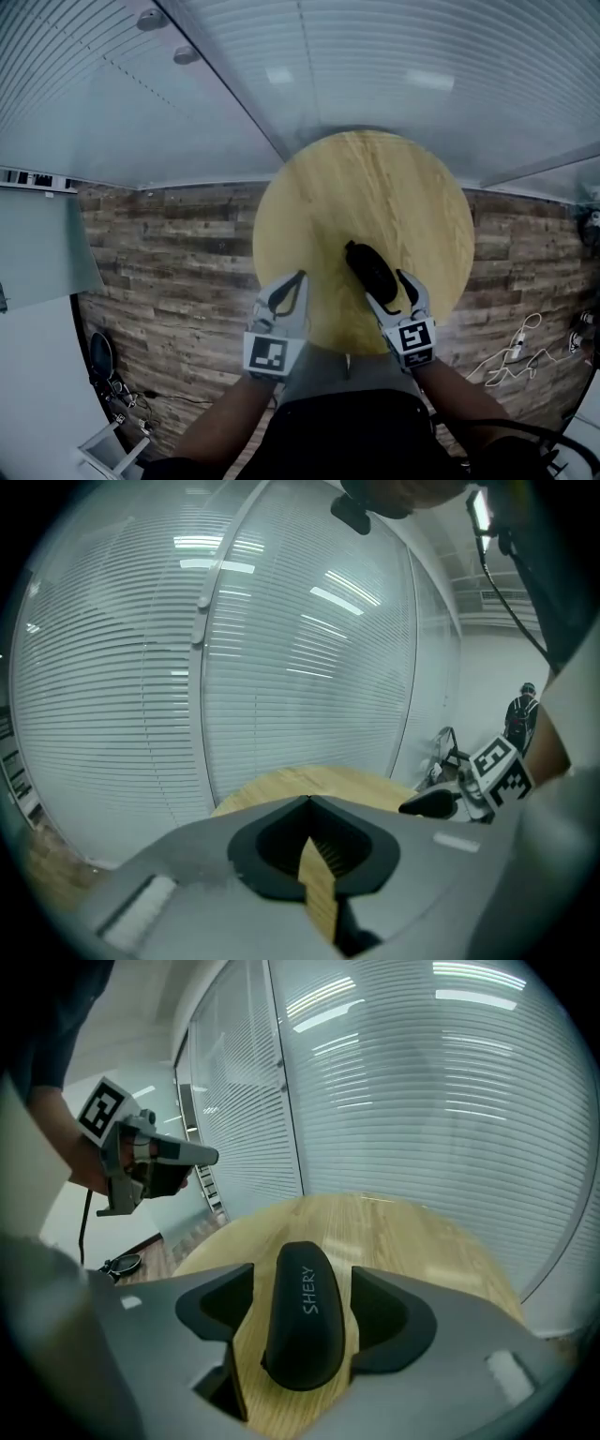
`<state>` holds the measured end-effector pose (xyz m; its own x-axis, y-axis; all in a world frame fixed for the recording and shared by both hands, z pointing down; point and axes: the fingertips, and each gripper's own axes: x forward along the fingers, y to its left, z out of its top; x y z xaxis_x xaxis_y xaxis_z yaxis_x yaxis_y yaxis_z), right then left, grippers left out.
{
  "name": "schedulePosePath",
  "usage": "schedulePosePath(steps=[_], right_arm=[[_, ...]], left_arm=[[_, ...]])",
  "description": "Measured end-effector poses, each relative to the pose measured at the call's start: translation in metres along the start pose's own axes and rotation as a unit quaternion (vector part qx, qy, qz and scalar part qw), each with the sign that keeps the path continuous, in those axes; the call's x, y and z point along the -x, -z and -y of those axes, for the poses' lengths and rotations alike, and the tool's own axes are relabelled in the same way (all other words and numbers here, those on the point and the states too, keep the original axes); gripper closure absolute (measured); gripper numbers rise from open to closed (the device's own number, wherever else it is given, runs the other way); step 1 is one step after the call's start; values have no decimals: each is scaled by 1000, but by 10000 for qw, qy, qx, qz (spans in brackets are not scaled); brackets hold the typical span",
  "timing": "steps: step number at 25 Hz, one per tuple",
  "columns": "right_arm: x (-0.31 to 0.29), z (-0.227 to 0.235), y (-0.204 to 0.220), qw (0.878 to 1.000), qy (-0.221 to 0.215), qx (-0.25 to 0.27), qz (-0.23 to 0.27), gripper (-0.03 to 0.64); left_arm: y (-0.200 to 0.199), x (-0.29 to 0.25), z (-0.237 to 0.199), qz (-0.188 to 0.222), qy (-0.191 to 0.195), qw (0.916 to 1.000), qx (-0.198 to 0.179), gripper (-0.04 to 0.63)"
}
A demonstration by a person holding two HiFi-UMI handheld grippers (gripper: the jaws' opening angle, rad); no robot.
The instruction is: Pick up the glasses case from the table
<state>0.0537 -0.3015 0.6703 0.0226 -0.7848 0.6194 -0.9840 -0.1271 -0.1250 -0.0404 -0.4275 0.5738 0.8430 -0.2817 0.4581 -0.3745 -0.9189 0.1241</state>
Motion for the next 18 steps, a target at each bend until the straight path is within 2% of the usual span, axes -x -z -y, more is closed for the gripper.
schedulePosePath(steps=[4,8,11,18], right_arm=[[-18,-4,14,9998,-65,-145,-118,244],[-36,-1,25,9991,-163,-285,-277,215],[-46,-3,26,9989,-209,-283,-318,209],[-61,4,40,9973,-265,-447,-525,206]], left_arm=[[17,-13,-16,-130,-138,9998,81,592],[19,-24,-17,-88,-108,9999,-1,592],[22,-24,-18,-73,-104,9999,-52,592],[47,-28,-10,-196,-168,9995,159,592]])
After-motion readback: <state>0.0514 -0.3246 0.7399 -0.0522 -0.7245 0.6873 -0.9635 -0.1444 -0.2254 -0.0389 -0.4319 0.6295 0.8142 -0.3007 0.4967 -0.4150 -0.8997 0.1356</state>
